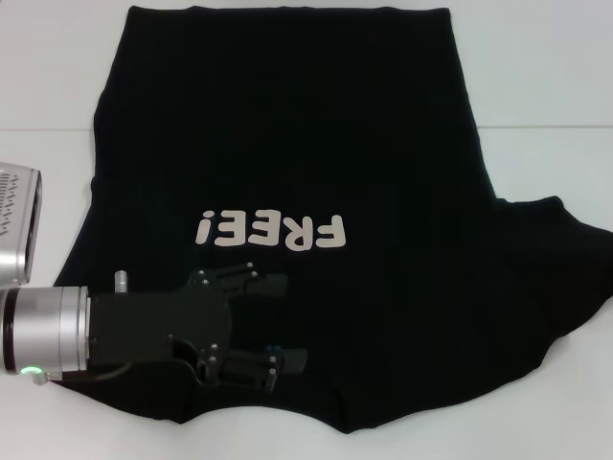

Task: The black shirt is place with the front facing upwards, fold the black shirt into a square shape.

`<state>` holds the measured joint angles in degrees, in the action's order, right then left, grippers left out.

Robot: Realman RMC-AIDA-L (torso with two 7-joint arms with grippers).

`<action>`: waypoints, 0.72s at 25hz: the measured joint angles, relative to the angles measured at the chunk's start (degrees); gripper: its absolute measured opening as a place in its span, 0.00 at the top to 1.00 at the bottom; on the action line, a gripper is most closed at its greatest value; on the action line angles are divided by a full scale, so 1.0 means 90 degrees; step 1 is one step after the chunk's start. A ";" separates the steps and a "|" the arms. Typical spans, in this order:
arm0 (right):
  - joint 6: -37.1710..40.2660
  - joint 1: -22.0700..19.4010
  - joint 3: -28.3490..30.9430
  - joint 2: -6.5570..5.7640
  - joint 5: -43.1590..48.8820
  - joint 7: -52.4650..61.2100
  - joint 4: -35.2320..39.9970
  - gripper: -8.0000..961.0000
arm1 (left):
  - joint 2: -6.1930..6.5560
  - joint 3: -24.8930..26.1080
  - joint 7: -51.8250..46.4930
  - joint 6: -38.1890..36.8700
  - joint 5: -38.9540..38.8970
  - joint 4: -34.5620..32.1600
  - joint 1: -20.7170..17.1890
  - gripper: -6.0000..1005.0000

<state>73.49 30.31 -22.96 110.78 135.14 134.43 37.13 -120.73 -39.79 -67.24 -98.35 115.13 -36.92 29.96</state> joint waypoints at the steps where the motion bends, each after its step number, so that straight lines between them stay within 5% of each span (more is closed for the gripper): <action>1: -0.0006 0.0000 -0.0005 0.0002 0.0003 -0.0037 0.0078 0.97 | -0.0005 0.0006 0.0000 -0.0004 0.0000 0.0000 -0.0010 0.06; 18: 0.0265 0.0413 -0.0268 0.0043 -0.0013 -0.0455 0.0332 0.97 | -0.0044 0.0076 -0.0003 -0.0170 -0.0012 0.0077 -0.0044 0.06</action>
<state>75.88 34.03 -25.37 111.17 135.02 130.33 40.12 -121.13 -39.11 -67.26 -99.88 115.02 -36.22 29.56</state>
